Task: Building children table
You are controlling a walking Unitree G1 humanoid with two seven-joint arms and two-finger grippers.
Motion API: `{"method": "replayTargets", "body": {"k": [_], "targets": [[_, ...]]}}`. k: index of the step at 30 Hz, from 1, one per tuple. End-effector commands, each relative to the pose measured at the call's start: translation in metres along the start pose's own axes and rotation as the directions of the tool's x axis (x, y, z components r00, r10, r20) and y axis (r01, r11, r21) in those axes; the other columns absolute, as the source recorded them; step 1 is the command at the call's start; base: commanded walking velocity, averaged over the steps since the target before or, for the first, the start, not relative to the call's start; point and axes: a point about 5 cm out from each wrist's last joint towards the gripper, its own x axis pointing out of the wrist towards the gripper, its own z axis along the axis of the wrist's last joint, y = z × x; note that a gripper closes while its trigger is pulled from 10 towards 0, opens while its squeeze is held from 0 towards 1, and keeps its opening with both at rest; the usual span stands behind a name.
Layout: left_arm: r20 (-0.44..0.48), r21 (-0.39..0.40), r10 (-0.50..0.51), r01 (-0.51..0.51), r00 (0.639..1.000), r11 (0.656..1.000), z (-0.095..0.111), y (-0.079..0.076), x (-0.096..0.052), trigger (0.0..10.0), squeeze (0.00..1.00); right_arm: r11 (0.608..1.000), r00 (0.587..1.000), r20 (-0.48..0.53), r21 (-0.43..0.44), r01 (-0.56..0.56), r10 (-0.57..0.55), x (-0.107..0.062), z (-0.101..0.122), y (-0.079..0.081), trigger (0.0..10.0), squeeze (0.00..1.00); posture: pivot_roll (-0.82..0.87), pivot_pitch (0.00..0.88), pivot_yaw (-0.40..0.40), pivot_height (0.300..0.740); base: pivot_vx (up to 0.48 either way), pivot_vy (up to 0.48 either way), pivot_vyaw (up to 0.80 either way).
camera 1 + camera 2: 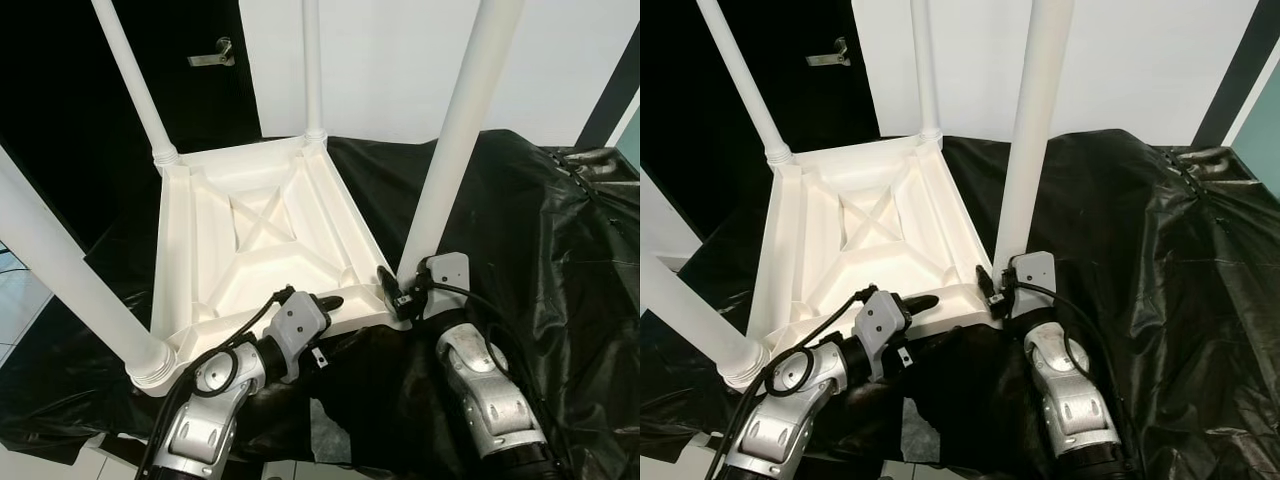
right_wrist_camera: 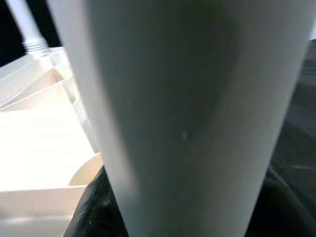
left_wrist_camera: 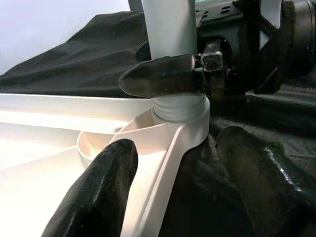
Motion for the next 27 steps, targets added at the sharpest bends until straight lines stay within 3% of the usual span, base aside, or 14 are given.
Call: {"method": "replayTargets", "body": {"k": [1,10,11,12,13,22,23,24,27], "targets": [[-0.001,0.013,0.052,-0.052,0.999,0.999,0.002,0.003,0.000,10.0,0.00,0.997,0.995,-0.066,0.002,0.080,-0.080,-0.005,-0.013,0.000,10.0,0.00,0.04,0.000,0.055,0.740,0.000,0.000,0.00],[0.001,0.008,0.054,-0.055,0.999,0.998,0.003,0.004,-0.002,10.0,0.00,0.990,0.989,-0.047,0.033,0.138,-0.137,-0.011,-0.006,0.003,10.0,0.00,0.04,0.000,0.053,0.740,0.000,0.000,0.00],[0.000,0.008,0.053,-0.053,0.999,0.999,0.002,0.003,-0.002,10.0,0.00,0.991,0.991,-0.033,0.033,0.131,-0.130,-0.011,-0.003,0.002,10.0,0.91,0.04,0.000,0.053,0.740,0.000,0.000,0.00],[0.000,0.008,0.053,-0.053,0.999,0.999,0.002,0.003,-0.002,10.0,0.00,0.991,0.991,-0.033,0.033,0.131,-0.130,-0.011,-0.003,0.002,10.0,0.91,0.04,0.000,0.053,0.740,0.000,0.000,0.00],[0.000,0.007,0.052,-0.052,0.999,0.999,0.002,0.003,-0.002,10.0,0.00,0.995,0.995,-0.017,0.029,0.099,-0.098,-0.011,0.000,0.002,10.0,1.00,0.04,0.000,0.053,0.740,0.000,0.000,0.00],[-0.001,0.000,0.053,-0.053,0.999,0.999,0.001,0.002,-0.003,10.0,0.00,0.996,0.996,0.043,0.001,-0.084,0.084,-0.021,0.006,-0.014,10.0,1.00,0.04,0.000,0.052,0.740,0.000,0.000,0.00],[-0.001,-0.004,0.049,-0.049,0.999,0.999,0.001,0.002,-0.003,10.0,0.00,0.991,0.990,0.051,-0.002,-0.131,0.131,-0.022,0.007,-0.016,10.0,0.24,0.04,0.000,0.059,0.740,0.000,0.000,0.00],[-0.001,-0.008,0.045,-0.045,0.999,0.999,0.001,0.001,-0.003,10.0,0.00,0.984,0.983,0.055,-0.012,-0.176,0.177,-0.022,0.008,-0.018,10.0,0.00,0.04,0.000,0.059,0.740,0.000,0.000,0.00],[-0.001,-0.012,0.041,-0.041,0.999,0.999,0.001,0.000,-0.003,10.0,0.00,0.977,0.975,0.055,-0.023,-0.212,0.213,-0.022,0.008,-0.018,10.0,0.00,0.04,0.000,0.059,0.740,0.000,0.000,0.00]]}}
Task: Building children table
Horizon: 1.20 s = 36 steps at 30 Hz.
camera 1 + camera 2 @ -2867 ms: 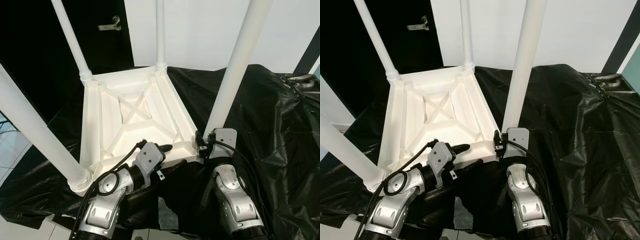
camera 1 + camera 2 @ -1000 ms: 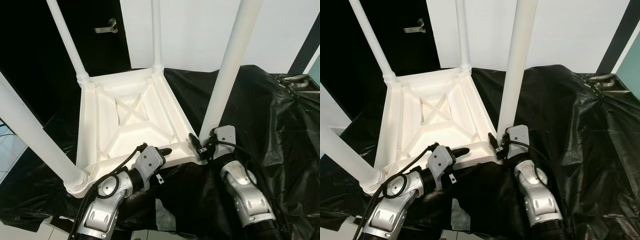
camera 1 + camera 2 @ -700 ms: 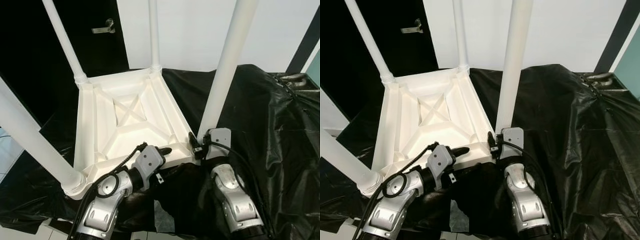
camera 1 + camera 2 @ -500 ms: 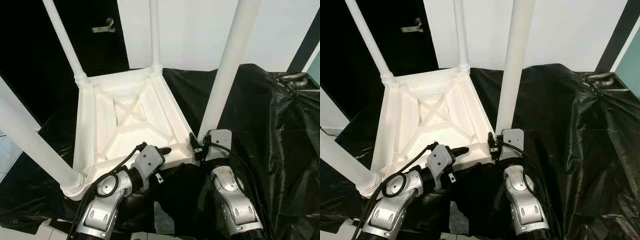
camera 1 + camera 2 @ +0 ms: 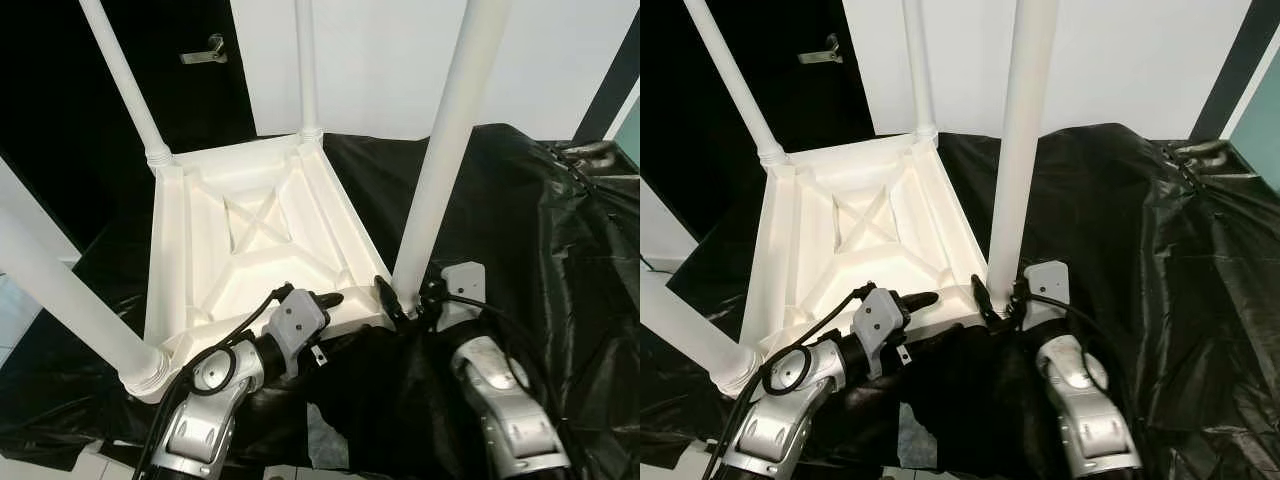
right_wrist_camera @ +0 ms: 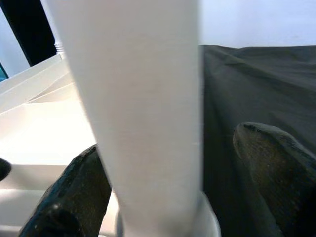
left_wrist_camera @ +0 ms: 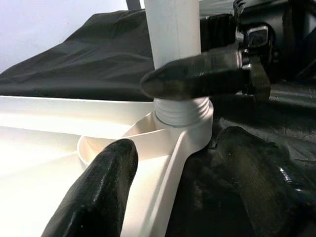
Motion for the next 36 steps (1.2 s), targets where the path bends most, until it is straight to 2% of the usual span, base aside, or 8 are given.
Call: {"method": "replayTargets", "body": {"k": [1,8,16,17,18,20,21,36], "targets": [[-0.011,-0.009,0.032,-0.032,0.999,0.999,-0.002,0.000,-0.002,10.0,0.00,0.997,0.997,0.017,0.004,-0.075,0.075,0.002,0.002,0.000,10.0,0.00,0.04,0.000,0.063,0.740,0.000,0.000,0.00],[-0.022,-0.003,0.019,-0.019,1.000,1.000,-0.003,0.001,-0.004,10.0,0.00,0.966,0.968,-0.014,-0.062,-0.250,0.250,0.019,0.000,-0.003,10.0,0.00,0.05,0.000,0.063,0.740,0.000,0.000,0.00],[-0.020,-0.008,0.028,-0.029,0.999,1.000,-0.003,-0.001,-0.004,10.0,0.00,0.934,0.939,-0.066,-0.100,-0.342,0.337,0.027,-0.009,-0.005,10.0,0.00,0.06,0.000,0.056,0.740,0.000,0.000,0.00],[-0.021,-0.009,0.031,-0.031,0.999,0.999,-0.003,-0.001,-0.004,10.0,0.00,0.931,0.936,-0.073,-0.104,-0.350,0.344,0.028,-0.010,-0.006,7.0,0.00,0.06,0.000,0.053,0.740,0.000,0.000,0.00],[-0.021,-0.011,0.033,-0.034,0.999,0.999,-0.004,-0.002,-0.004,10.0,0.00,0.926,0.932,-0.076,-0.107,-0.362,0.355,0.028,-0.011,-0.006,1.2,0.00,0.06,0.000,0.051,0.740,0.000,0.000,0.00],[-0.022,-0.011,0.035,-0.035,0.999,0.999,-0.004,-0.002,-0.004,10.0,0.00,0.922,0.928,-0.077,-0.108,-0.371,0.364,0.028,-0.012,-0.007,1.2,0.00,0.06,0.000,0.051,0.740,0.000,0.000,0.00],[-0.021,-0.012,0.036,-0.036,0.999,0.999,-0.004,-0.002,-0.004,10.0,0.00,0.921,0.927,-0.077,-0.109,-0.374,0.367,0.028,-0.012,-0.008,0.0,0.00,0.06,0.000,0.050,0.740,0.000,0.000,0.00],[-0.011,-0.005,0.045,-0.045,0.999,0.999,-0.002,0.003,-0.001,10.0,0.00,0.948,0.950,-0.077,-0.076,-0.309,0.304,0.024,-0.017,-0.016,0.0,0.00,0.05,0.000,0.049,0.740,0.000,0.000,0.00]]}}
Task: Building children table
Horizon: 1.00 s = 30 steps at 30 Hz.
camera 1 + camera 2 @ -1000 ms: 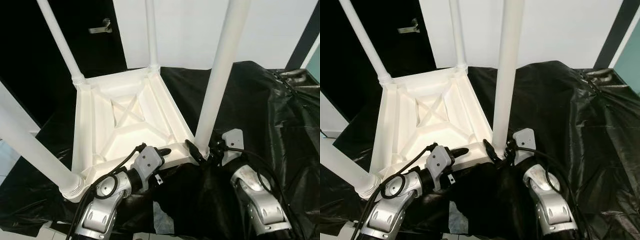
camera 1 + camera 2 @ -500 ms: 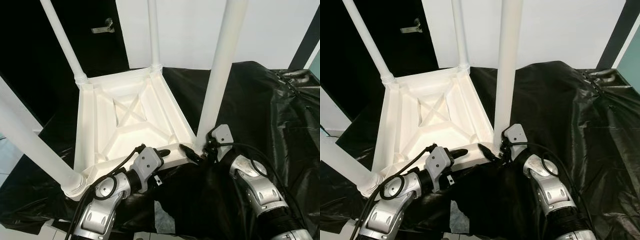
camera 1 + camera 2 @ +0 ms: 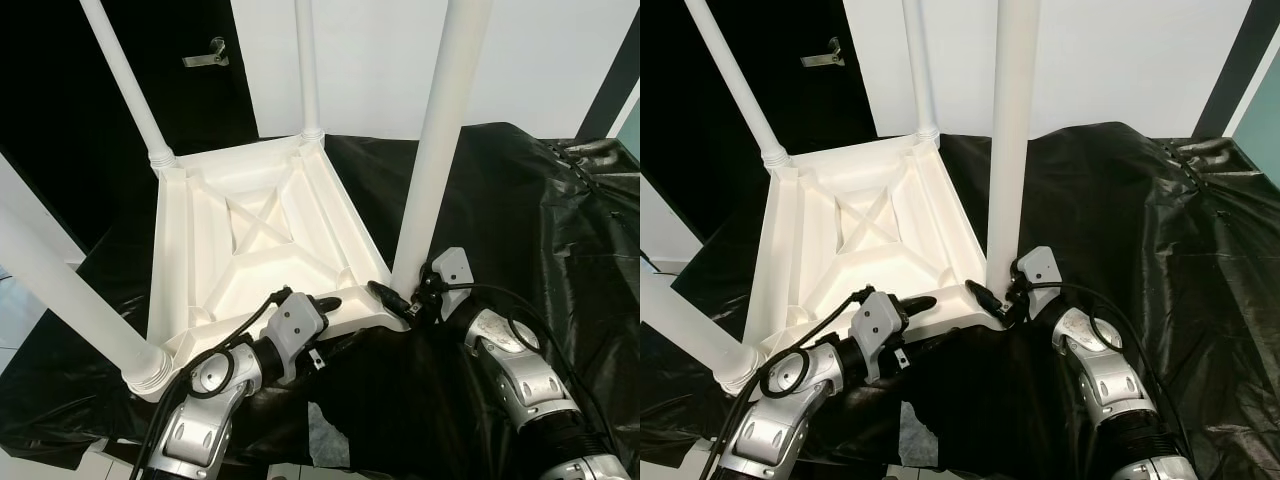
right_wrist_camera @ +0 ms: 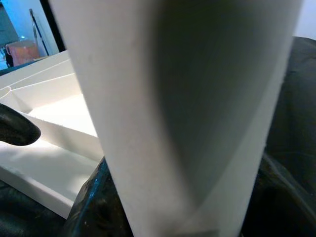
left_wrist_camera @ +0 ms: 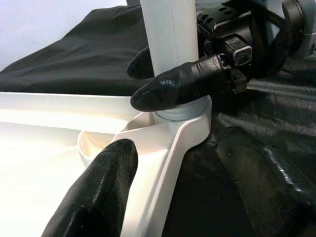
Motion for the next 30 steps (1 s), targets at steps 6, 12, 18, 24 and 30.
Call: {"method": "replayTargets", "body": {"k": [6,12,18,24,30], "targets": [[0.000,-0.011,0.052,-0.052,0.999,0.999,-0.001,0.003,0.001,10.0,0.00,0.988,0.986,-0.062,0.001,0.152,-0.152,-0.003,-0.010,0.003,10.0,0.00,0.04,0.000,0.049,0.740,0.000,0.000,0.00],[0.006,-0.013,0.053,-0.052,0.999,0.999,0.000,0.003,0.003,10.0,0.00,0.938,0.932,-0.118,0.020,0.347,-0.342,-0.003,-0.018,0.000,10.0,0.00,0.04,0.000,0.051,0.740,0.000,0.000,0.00],[0.008,-0.012,0.050,-0.050,0.999,0.999,0.000,0.003,0.003,10.0,0.00,0.857,0.854,-0.140,0.056,0.511,-0.500,-0.001,-0.019,0.010,10.0,0.00,0.03,0.000,0.051,0.740,0.000,0.000,0.00],[0.006,-0.009,0.050,-0.050,0.999,0.999,0.000,0.004,0.003,10.0,0.00,0.749,0.755,-0.154,0.106,0.654,-0.638,0.004,-0.016,0.028,10.0,0.00,0.04,0.000,0.045,0.740,0.000,0.000,0.00],[0.006,-0.011,0.049,-0.049,0.999,0.999,-0.001,0.002,0.004,10.0,0.00,0.765,0.774,-0.147,0.126,0.632,-0.615,0.008,-0.013,0.035,10.0,0.00,0.04,0.000,0.037,0.740,0.000,0.000,0.00]]}}
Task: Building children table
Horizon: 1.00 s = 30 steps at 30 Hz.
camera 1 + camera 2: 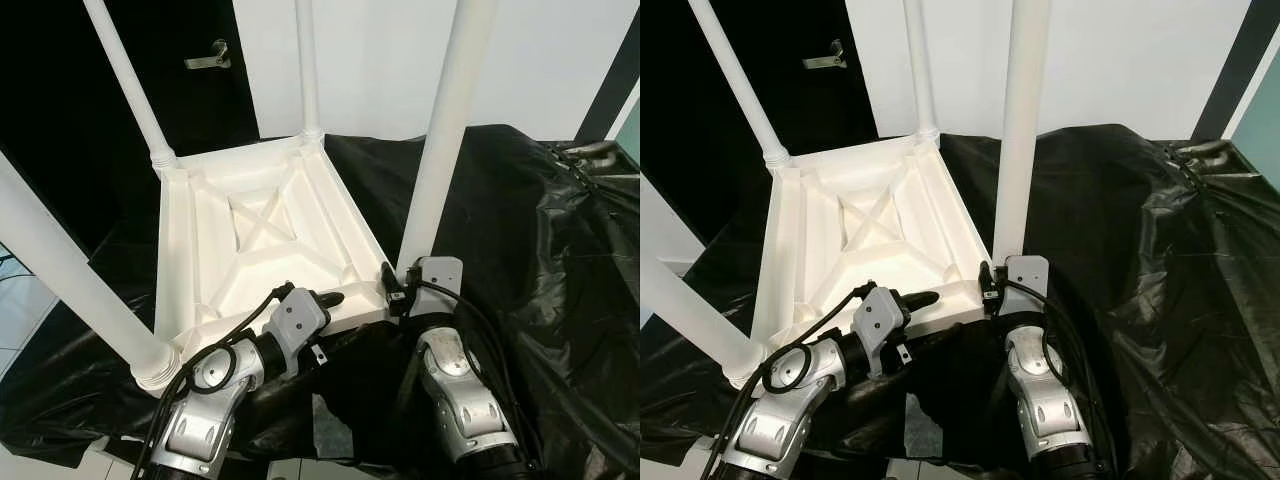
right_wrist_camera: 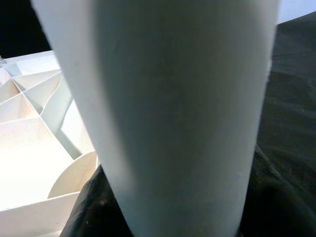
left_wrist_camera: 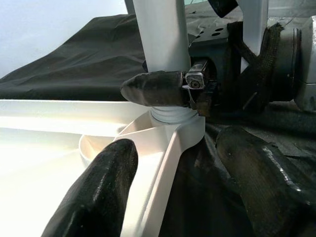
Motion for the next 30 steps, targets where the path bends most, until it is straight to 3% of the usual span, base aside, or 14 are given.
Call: {"method": "replayTargets", "body": {"k": [1,7,8,9,10,19,25,26,30], "targets": [[-0.009,-0.011,0.051,-0.051,0.999,0.999,-0.004,0.001,0.001,10.0,0.00,1.000,0.996,-0.082,-0.005,0.026,-0.026,-0.005,-0.016,-0.005,10.0,0.00,0.04,0.000,0.037,0.740,0.000,0.000,0.00],[-0.005,-0.003,0.055,-0.055,0.998,0.998,-0.003,0.002,0.003,10.0,0.00,0.999,0.996,-0.084,-0.022,0.037,-0.039,-0.004,-0.015,-0.006,10.0,0.00,0.05,0.000,0.025,0.740,0.000,0.000,0.00],[-0.004,-0.003,0.056,-0.056,0.998,0.998,-0.003,0.002,0.004,10.0,0.00,0.999,0.996,-0.081,-0.027,0.039,-0.041,-0.004,-0.014,-0.007,10.0,0.68,0.05,0.000,0.024,0.740,0.000,0.000,0.00],[-0.004,-0.003,0.056,-0.056,0.998,0.998,-0.003,0.002,0.004,10.0,0.00,0.999,0.996,-0.081,-0.027,0.039,-0.041,-0.004,-0.014,-0.007,10.0,0.68,0.05,0.000,0.024,0.740,0.000,0.000,0.00],[-0.003,-0.002,0.055,-0.055,0.998,0.998,-0.003,0.002,0.004,10.0,0.00,0.999,0.996,-0.080,-0.030,0.044,-0.046,-0.004,-0.013,-0.007,10.0,1.00,0.05,0.000,0.023,0.740,0.000,0.000,0.00],[0.001,0.001,0.056,-0.056,0.998,0.998,-0.002,0.003,0.004,10.0,0.00,0.998,0.999,-0.020,-0.053,-0.030,0.029,-0.004,-0.005,-0.016,10.0,1.00,0.04,0.000,0.023,0.740,0.000,0.000,0.00],[0.000,-0.001,0.057,-0.057,0.998,0.998,-0.002,0.004,0.002,10.0,0.00,0.980,0.982,0.014,-0.067,-0.188,0.189,-0.006,0.001,-0.019,10.0,1.00,0.04,0.000,0.033,0.740,0.000,0.000,0.00],[-0.001,0.000,0.055,-0.055,0.998,0.998,-0.002,0.004,0.002,10.0,0.00,0.970,0.973,0.016,-0.072,-0.230,0.232,-0.006,0.002,-0.019,10.0,0.00,0.04,0.000,0.037,0.740,0.000,0.000,0.00],[-0.003,0.001,0.055,-0.055,0.998,0.998,-0.002,0.006,0.002,10.0,0.00,0.941,0.944,0.029,-0.105,-0.323,0.327,-0.004,0.006,-0.022,10.0,0.00,0.04,0.000,0.042,0.740,0.000,0.000,0.00]]}}
